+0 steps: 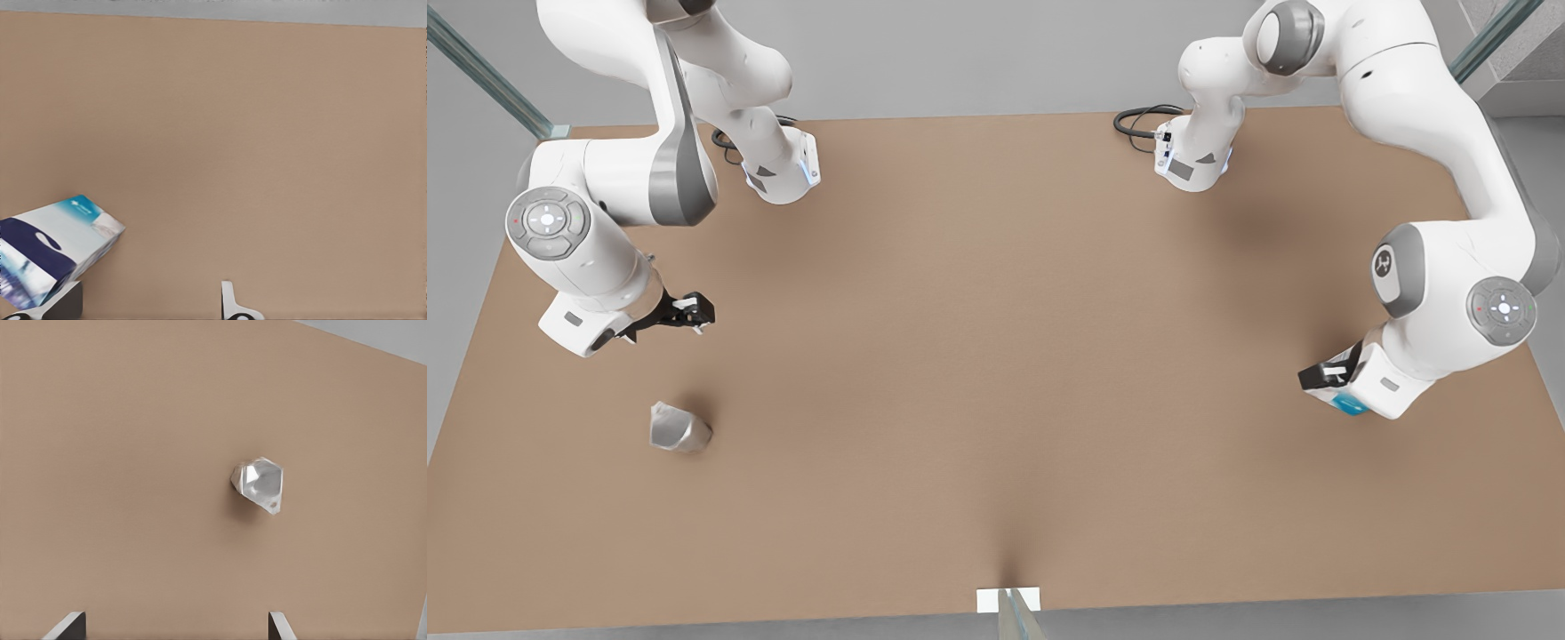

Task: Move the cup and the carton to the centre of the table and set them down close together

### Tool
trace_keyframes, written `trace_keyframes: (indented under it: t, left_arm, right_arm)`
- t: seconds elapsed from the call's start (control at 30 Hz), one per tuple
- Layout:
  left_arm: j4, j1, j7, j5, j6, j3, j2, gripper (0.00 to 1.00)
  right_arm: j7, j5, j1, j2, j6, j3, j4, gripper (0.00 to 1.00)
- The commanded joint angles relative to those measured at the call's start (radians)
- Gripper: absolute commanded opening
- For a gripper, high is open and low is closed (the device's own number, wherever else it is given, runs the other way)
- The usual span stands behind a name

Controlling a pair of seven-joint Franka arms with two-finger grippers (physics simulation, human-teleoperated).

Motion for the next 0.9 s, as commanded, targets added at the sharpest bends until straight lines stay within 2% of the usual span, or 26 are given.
trace_keyframes:
  t: [0.0,0.1,0.23,0.27,0.33,0.47,0.53,0.57,0.77,0.87]
  left_arm:
    - [-0.001,-0.001,-0.001,0.003,0.0,0.001,0.001,1.0]
    - [0.008,0.009,0.156,0.029,0.003,0.001,0.001,1.0]
    - [0.006,0.056,-0.047,-0.018,-0.104,0.011,-0.003,1.0]
    - [0.008,0.059,-0.05,-0.017,-0.089,0.013,0.001,1.0]
    - [0.005,0.076,-0.071,-0.014,0.068,0.082,0.014,1.0]
    - [-0.007,0.079,-0.41,0.015,0.055,0.102,0.023,1.0]
    - [-0.007,0.047,-0.435,0.018,0.052,0.102,0.044,0.99]
    - [0.0,0.047,-0.587,0.011,0.011,0.099,0.04,0.99]
    - [0.011,0.186,-0.459,0.008,-0.006,0.105,0.072,0.98]
    - [0.005,0.19,-0.491,-0.006,0.0,0.107,0.098,0.98]
  right_arm:
    - [0.001,0.0,0.0,0.002,0.0,0.0,0.0,1.0]
    - [0.0,-0.002,-0.031,0.158,0.029,-0.005,0.017,1.0]
    - [-0.002,0.029,-0.098,0.327,0.181,-0.008,0.017,1.0]
    - [-0.003,0.028,-0.103,0.347,0.198,-0.006,0.015,1.0]
    - [-0.017,0.029,-0.12,0.381,0.21,-0.002,0.017,1.0]
    - [-0.017,0.029,-0.146,0.439,0.233,-0.002,0.031,1.0]
    - [-0.022,0.029,-0.169,0.461,0.255,0.0,0.031,1.0]
    - [-0.035,0.029,-0.213,0.47,0.264,0.034,0.031,1.0]
    - [-0.035,0.028,-0.239,0.51,0.301,0.044,0.031,1.0]
    - [-0.035,0.028,-0.241,0.522,0.308,0.044,0.031,1.0]
